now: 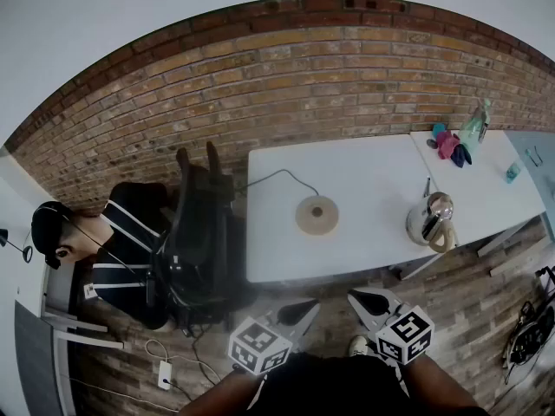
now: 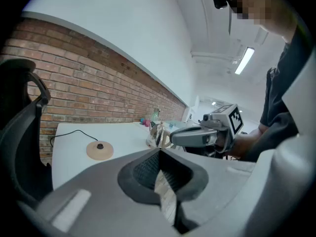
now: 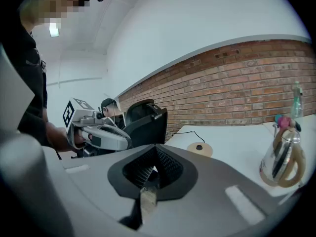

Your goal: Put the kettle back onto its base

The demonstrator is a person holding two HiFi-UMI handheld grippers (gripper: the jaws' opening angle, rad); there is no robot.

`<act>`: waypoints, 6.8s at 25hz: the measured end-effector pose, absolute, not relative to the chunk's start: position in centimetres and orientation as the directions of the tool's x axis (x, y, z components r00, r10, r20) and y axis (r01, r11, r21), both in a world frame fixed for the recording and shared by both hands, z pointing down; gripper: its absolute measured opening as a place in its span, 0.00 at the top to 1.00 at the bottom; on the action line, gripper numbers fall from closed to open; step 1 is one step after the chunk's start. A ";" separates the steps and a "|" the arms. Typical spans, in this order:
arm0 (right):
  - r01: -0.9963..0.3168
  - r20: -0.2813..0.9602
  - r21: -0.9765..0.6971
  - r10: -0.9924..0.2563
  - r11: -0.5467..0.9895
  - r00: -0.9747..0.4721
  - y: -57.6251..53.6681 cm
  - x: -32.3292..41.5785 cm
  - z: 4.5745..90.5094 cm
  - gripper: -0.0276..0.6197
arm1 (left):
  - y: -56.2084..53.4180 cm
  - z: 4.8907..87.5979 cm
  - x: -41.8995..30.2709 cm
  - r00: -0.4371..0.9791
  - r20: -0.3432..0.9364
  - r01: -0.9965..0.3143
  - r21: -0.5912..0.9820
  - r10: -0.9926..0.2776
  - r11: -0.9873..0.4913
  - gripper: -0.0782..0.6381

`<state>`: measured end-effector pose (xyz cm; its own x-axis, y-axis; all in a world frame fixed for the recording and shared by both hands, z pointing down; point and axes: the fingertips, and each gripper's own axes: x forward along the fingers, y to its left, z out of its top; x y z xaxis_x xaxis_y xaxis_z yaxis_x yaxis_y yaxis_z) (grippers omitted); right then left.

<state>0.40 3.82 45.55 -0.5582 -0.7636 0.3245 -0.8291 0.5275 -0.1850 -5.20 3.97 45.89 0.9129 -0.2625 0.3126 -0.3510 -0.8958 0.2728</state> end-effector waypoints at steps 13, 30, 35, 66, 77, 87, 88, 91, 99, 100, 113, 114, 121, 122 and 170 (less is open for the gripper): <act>-0.822 0.307 -0.210 -0.762 0.530 -0.570 3.8 1.2 45.5 0.92 | 3.7 44.9 -4.3 0.924 0.280 -0.346 0.322 -0.260 -0.881 0.89; -0.825 0.296 -0.253 -0.771 0.506 -0.563 3.9 2.3 45.8 0.91 | 3.9 45.2 -2.6 0.921 0.298 -0.344 0.317 -0.252 -0.884 0.89; -0.819 0.293 -0.260 -0.766 0.512 -0.572 4.2 3.0 45.9 0.91 | 4.0 45.0 -2.0 0.916 0.298 -0.359 0.310 -0.269 -0.880 0.89; -0.710 0.284 -0.272 -0.650 0.650 -0.704 7.3 11.4 46.5 0.91 | 7.2 46.5 5.3 0.839 0.331 -0.531 0.322 -0.432 -0.784 0.89; -0.671 0.264 -0.307 -0.617 0.675 -0.741 7.5 14.0 47.7 0.91 | 8.3 47.7 7.4 0.800 0.377 -0.586 0.319 -0.467 -0.745 0.89; -0.683 0.245 -0.309 -0.639 0.661 -0.729 5.7 14.0 47.6 0.91 | 6.4 47.4 7.3 0.805 0.382 -0.573 0.302 -0.454 -0.762 0.89; -0.688 0.246 -0.308 -0.643 0.657 -0.725 5.5 13.9 47.6 0.91 | 6.1 47.5 7.2 0.808 0.381 -0.567 0.303 -0.448 -0.766 0.89; -0.704 0.250 -0.307 -0.660 0.640 -0.709 4.6 13.6 47.5 0.91 | 4.9 47.3 6.9 0.821 0.378 -0.547 0.303 -0.429 -0.780 0.89; -0.741 0.262 -0.309 -0.695 0.596 -0.669 0.8 11.0 47.3 0.91 | 0.5 46.7 3.9 0.836 0.370 -0.519 0.293 -0.405 -0.803 0.89; -0.744 0.267 -0.310 -0.697 0.592 -0.666 0.4 10.5 47.4 0.91 | 0.0 46.7 3.3 0.837 0.371 -0.517 0.294 -0.403 -0.803 0.89; -0.800 0.328 -0.287 -0.731 0.527 -0.599 -5.4 3.6 48.1 0.91 | -6.6 47.3 -3.0 0.879 0.341 -0.442 0.318 -0.333 -0.839 0.89; -0.807 0.334 -0.282 -0.735 0.519 -0.589 -5.8 3.2 48.1 0.91 | -7.1 47.3 -3.5 0.883 0.338 -0.432 0.321 -0.324 -0.843 0.89; -0.855 0.348 -0.261 -0.782 0.449 -0.517 -8.3 0.2 47.8 0.91 | -9.7 46.8 -6.6 0.914 0.319 -0.353 0.327 -0.249 -0.876 0.89; -0.860 0.348 -0.259 -0.788 0.440 -0.508 -8.6 -0.2 47.8 0.91 | -10.1 46.9 -7.0 0.917 0.321 -0.344 0.327 -0.238 -0.880 0.89; -0.981 0.409 -0.192 -0.911 -0.030 -0.052 -7.1 26.8 50.2 0.91 | -8.3 49.2 10.7 0.903 0.427 -0.097 0.298 0.042 -0.950 0.89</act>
<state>26.83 -7.05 50.18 -0.0522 -0.9110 0.4092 -0.9810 -0.0298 -0.1916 10.65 -8.26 49.22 0.9032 0.0423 0.4271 -0.0965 -0.9496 0.2982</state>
